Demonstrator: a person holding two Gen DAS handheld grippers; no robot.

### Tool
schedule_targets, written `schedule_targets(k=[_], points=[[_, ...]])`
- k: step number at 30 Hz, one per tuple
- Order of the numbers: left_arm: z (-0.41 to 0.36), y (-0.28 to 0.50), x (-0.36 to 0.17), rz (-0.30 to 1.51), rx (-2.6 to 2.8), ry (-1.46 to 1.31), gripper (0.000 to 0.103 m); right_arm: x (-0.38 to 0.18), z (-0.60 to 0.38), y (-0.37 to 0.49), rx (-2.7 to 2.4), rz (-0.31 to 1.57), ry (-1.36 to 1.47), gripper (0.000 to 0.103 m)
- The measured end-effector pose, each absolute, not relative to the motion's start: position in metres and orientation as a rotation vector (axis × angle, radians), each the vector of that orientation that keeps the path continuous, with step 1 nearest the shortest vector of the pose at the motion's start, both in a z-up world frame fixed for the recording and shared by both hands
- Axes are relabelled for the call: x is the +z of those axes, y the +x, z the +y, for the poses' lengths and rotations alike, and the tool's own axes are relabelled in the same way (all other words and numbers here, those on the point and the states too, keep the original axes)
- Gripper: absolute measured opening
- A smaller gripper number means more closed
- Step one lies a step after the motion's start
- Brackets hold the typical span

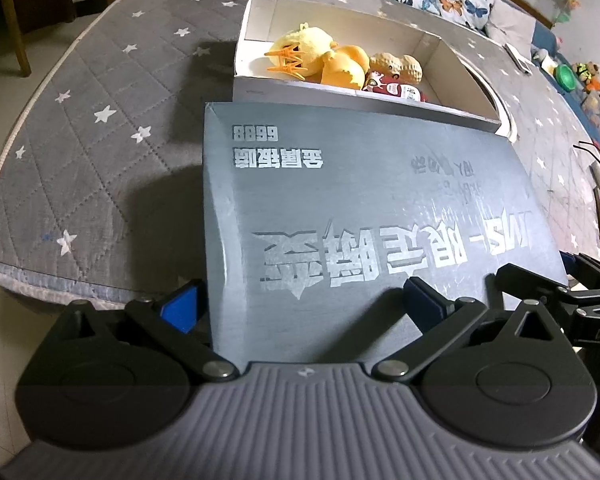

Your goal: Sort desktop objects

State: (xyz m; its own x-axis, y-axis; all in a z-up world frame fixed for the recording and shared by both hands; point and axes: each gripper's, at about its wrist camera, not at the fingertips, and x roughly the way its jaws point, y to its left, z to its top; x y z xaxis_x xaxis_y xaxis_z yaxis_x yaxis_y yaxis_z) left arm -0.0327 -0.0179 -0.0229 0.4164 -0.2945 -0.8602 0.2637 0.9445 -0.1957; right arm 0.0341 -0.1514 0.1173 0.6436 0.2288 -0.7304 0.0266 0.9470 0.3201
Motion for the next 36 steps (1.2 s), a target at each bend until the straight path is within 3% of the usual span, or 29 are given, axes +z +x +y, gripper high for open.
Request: schedule_targets(k=[36], points=[[-0.0122,-0.0282,-0.0269,1.096,-0.403,-0.037,0.103,0.113,-0.157,0.0432,0.154,0.892,0.331,0.103]])
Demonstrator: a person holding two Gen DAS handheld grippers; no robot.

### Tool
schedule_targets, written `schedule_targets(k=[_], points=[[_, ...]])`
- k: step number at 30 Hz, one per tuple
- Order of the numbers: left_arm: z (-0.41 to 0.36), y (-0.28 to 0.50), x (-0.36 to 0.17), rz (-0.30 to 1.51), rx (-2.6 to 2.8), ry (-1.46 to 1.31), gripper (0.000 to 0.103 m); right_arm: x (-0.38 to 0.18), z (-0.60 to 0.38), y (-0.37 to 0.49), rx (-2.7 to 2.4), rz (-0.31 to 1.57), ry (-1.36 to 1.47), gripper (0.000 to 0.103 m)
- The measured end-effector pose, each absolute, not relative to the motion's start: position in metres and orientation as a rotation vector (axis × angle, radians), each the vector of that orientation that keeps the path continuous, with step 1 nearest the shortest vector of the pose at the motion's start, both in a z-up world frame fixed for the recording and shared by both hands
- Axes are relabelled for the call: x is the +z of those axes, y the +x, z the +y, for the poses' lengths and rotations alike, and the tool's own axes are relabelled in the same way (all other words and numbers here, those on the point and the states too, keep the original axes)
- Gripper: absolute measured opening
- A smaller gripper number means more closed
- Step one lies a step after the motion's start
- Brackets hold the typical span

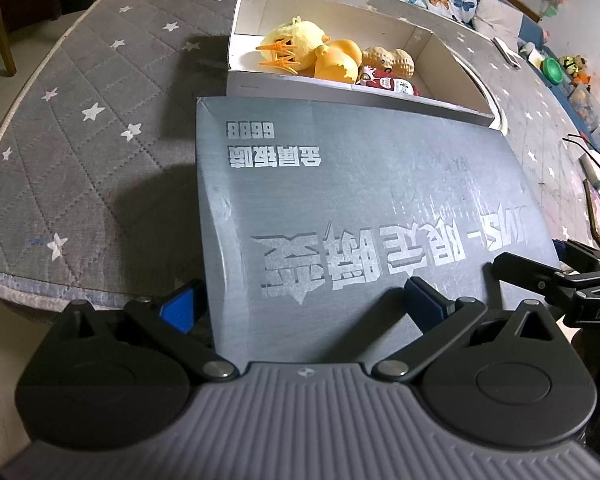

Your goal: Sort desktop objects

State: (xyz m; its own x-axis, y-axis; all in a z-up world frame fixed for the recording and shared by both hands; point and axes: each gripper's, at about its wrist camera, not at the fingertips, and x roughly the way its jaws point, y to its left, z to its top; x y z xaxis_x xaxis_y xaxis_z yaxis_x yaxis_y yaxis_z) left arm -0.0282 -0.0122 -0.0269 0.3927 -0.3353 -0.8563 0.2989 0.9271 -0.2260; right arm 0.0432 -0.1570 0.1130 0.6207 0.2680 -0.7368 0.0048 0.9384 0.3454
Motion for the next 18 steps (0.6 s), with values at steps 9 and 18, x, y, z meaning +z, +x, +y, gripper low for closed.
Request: schedule_targets(k=[9,18], points=[[-0.009,-0.022,-0.029,1.104,-0.427,-0.056,0.103,0.112,-0.161,0.05,0.179,0.923,0.332,0.103],[0.002,-0.003,-0.029,1.107,-0.446,-0.046,0.103,0.114,-0.158,0.048,0.165,0.912,0.34,0.103]])
